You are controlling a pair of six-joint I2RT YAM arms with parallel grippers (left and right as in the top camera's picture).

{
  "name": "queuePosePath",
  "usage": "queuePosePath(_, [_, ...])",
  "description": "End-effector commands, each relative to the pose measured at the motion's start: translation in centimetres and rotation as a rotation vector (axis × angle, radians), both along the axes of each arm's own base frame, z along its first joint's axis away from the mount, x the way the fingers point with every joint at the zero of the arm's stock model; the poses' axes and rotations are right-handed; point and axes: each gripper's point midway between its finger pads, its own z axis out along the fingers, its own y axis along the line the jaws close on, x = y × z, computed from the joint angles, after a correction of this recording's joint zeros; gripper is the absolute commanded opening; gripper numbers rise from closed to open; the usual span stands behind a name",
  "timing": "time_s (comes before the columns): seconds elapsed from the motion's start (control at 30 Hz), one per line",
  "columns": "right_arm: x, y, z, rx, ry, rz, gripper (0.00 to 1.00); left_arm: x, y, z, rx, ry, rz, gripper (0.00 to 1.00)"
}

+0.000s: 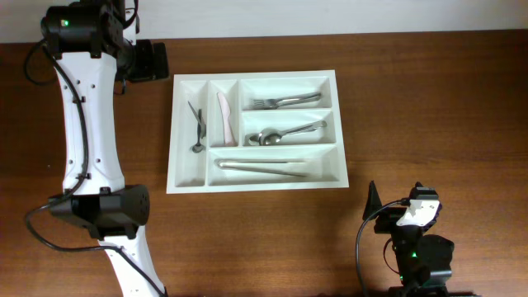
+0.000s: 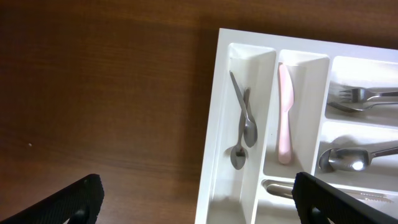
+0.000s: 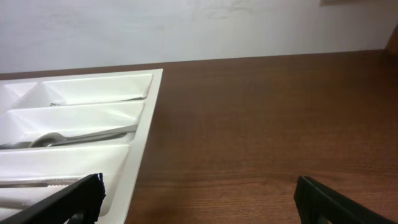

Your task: Pack container

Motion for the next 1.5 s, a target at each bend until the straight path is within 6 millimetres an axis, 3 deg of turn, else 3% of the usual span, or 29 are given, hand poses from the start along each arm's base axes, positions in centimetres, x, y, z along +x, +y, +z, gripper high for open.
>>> queuePosePath(0.0, [0.0,0.6,-0.4,-0.030,0.003,0.038,0.99,0.0,0.0,0.4,0.001,-0.013,0.005,0.99])
queuePosePath(0.37, [0.2,0.9,-2.3,-0.026,0.085,0.051,0.99,0.0,0.0,0.5,0.001,-0.013,0.005,0.99])
queuePosePath(0.7, [0.2,0.9,-2.2,-0.025,0.081,0.051,0.99,0.0,0.0,0.5,0.001,-0.013,0.005,0.99])
queuePosePath(0.87, [0.1,0.9,-1.5,-0.025,0.052,0.051,0.99,0.0,0.0,0.5,0.001,-0.013,0.005,0.99])
queuePosePath(1.1, [-0.4,0.9,1.9,-0.024,-0.097,0.049,0.99,0.0,0.0,0.5,0.001,-0.013,0.005,0.99])
queuePosePath(1.47, [-0.4,0.8,1.6,-0.025,-0.084,0.046,0.99,0.0,0.0,0.5,0.001,-0.013,0.005,0.99])
